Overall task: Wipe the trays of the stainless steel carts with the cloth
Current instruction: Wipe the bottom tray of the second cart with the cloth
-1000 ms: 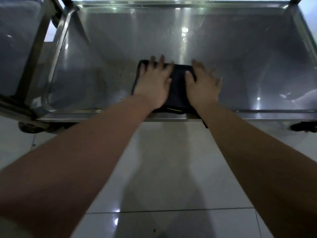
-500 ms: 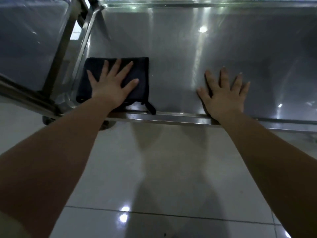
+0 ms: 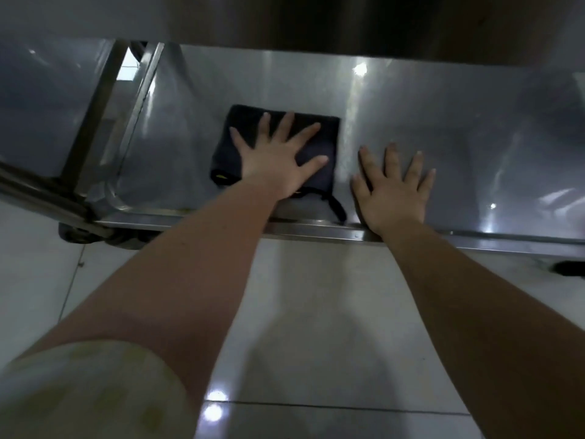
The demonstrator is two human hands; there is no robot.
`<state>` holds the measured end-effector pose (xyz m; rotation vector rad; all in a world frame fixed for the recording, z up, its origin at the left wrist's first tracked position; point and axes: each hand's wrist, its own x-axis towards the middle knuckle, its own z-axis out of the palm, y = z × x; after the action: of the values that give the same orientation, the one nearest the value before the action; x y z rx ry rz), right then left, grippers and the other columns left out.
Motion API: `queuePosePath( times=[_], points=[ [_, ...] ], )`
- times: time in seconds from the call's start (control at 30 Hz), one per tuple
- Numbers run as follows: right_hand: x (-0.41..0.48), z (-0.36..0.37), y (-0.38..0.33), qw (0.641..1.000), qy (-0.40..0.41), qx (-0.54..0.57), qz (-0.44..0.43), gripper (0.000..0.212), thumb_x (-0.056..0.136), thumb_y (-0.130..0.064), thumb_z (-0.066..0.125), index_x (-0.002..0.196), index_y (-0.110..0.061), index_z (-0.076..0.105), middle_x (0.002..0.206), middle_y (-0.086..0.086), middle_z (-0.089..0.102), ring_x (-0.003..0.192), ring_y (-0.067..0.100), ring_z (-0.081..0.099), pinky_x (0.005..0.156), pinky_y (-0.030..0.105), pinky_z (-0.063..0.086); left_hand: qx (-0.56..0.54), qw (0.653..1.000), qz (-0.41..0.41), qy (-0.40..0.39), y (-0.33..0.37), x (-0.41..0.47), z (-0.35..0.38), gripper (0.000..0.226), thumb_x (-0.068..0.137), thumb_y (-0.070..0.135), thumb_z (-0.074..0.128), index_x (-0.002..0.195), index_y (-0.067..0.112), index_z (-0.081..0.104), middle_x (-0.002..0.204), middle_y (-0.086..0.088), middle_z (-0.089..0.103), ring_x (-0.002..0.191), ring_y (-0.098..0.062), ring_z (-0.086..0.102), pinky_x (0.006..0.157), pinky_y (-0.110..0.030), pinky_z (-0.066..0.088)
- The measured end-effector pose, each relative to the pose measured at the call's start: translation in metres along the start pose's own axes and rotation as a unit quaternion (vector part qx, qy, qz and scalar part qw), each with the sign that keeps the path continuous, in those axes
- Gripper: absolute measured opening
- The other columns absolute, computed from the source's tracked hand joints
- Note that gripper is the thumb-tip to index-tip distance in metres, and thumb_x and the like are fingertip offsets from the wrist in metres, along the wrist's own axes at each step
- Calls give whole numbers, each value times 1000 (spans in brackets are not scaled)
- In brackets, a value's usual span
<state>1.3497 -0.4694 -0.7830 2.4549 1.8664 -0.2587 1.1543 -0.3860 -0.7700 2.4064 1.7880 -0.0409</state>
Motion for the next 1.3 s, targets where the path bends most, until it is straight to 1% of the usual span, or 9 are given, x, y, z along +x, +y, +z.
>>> queuePosePath(
  times=[0.13, 0.27, 0.4, 0.63, 0.77, 0.9, 1.03, 1.17, 1.3],
  points=[
    [1, 1, -1, 1000, 0, -12, -14, 73, 78, -78, -5, 147, -53, -9, 164, -7, -10, 144, 47, -16, 110, 66, -14, -5, 995, -95, 9, -91, -11, -8, 68, 79, 84, 16, 143, 63, 9, 163, 12, 7, 150, -28, 1, 104, -77, -4],
    [-5, 2, -6, 991, 22, -52, -122, 72, 82, -77, 0, 149, -52, -5, 162, -16, -12, 143, 45, -21, 105, 70, -19, 3, 994, -111, -1, -125, -24, -9, 64, 83, 81, 18, 143, 64, 6, 164, 12, 3, 150, -29, -3, 106, -76, -6],
    [-6, 2, -8, 990, 23, -55, -126, 73, 81, -77, -3, 149, -51, -5, 163, -16, -6, 145, 48, -10, 114, 63, -10, -1, 991, -132, -11, -95, -19, -6, 64, 84, 82, 16, 143, 64, 0, 164, 10, -3, 149, -32, -9, 103, -77, -8],
    [-3, 1, -4, 991, 6, -46, -122, 75, 82, -70, -1, 152, -44, -7, 163, -16, -10, 147, 40, -11, 117, 57, -9, 4, 1000, 5, -18, 26, -17, 5, 63, 87, 78, 12, 145, 61, -4, 164, 8, -6, 148, -37, -12, 101, -77, -14],
    [-3, 0, -4, 991, 0, -37, -125, 69, 86, -74, 5, 150, -50, -6, 162, -18, -8, 147, 40, -10, 117, 56, -11, -2, 1000, 16, -10, -19, -20, 0, 67, 82, 82, 14, 144, 62, 2, 164, 12, -2, 150, -30, -8, 105, -75, -10],
    [-2, -1, -6, 992, -4, -35, -124, 70, 82, -76, 2, 148, -53, -7, 162, -19, -7, 147, 40, -10, 117, 56, -10, -10, 997, -70, -7, -99, -31, -8, 74, 72, 88, 8, 143, 64, 4, 164, 15, 0, 150, -27, -4, 106, -75, -6],
    [-4, 0, -7, 991, 6, -46, -126, 65, 89, -71, 9, 149, -52, -7, 162, -18, -6, 147, 42, -7, 117, 58, -7, -4, 994, -107, -8, -146, -44, -10, 70, 77, 86, 9, 143, 64, 2, 164, 13, -1, 150, -28, -5, 107, -74, -5],
    [-4, 0, -8, 991, 2, -54, -119, 65, 91, -69, 12, 150, -50, -4, 163, -17, -5, 147, 43, -6, 117, 58, -6, -16, 991, -129, -26, -104, -43, -5, 65, 83, 82, 14, 143, 63, -2, 164, 12, -7, 149, -33, -12, 104, -77, -8],
    [-5, -1, -7, 992, 6, -47, -121, 64, 92, -68, 16, 151, -50, -1, 163, -18, -3, 147, 42, -4, 117, 58, -6, -19, 997, -68, -30, -28, -45, 3, 66, 83, 83, 14, 144, 63, -1, 164, 12, -9, 148, -35, -14, 100, -77, -13]
  ],
)
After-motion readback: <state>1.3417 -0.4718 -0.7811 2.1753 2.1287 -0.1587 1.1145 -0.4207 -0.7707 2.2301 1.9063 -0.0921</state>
